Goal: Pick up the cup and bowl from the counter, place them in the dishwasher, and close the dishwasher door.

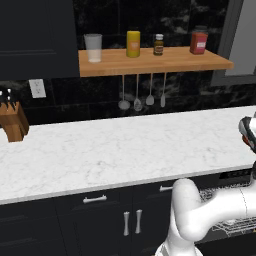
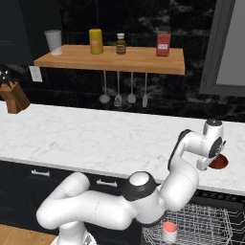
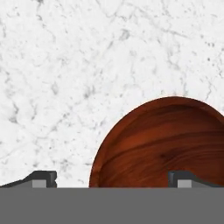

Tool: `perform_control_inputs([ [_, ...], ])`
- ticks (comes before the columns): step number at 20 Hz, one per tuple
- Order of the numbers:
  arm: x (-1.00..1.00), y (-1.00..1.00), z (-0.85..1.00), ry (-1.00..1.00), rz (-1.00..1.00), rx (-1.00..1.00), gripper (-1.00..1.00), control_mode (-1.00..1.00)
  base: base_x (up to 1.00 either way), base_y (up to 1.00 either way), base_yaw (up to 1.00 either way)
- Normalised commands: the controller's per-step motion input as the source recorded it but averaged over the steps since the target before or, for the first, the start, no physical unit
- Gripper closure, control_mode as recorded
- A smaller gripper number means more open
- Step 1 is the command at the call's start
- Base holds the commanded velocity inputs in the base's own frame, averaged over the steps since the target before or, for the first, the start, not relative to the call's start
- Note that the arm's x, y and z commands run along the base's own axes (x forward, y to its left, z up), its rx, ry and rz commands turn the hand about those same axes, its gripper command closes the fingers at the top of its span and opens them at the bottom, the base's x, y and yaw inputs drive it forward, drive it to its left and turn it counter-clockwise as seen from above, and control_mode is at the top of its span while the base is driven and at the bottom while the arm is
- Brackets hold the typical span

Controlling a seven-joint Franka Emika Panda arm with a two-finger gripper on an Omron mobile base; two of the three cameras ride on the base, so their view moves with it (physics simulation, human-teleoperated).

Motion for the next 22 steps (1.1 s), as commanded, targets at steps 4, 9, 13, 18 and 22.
perform_control_inputs([
  [4,0.16,-0.05,-0.27,-0.05,0.02,0.00,-1.00,-1.00,0.00,0.00,0.00],
  [9,0.08,-0.05,-0.21,-0.05,0.01,0.00,1.00,-1.00,0.00,0.00,0.00],
  [13,0.14,0.00,-0.19,-0.02,0.00,0.00,1.00,-1.00,0.00,0.00,0.00],
  [18,0.04,0.00,-0.10,-0.04,0.00,0.00,1.00,-1.00,0.00,0.00,0.00],
  [22,-0.77,0.16,0.05,-0.18,-0.01,0.00,1.00,-1.00,0.00,0.00,0.00],
])
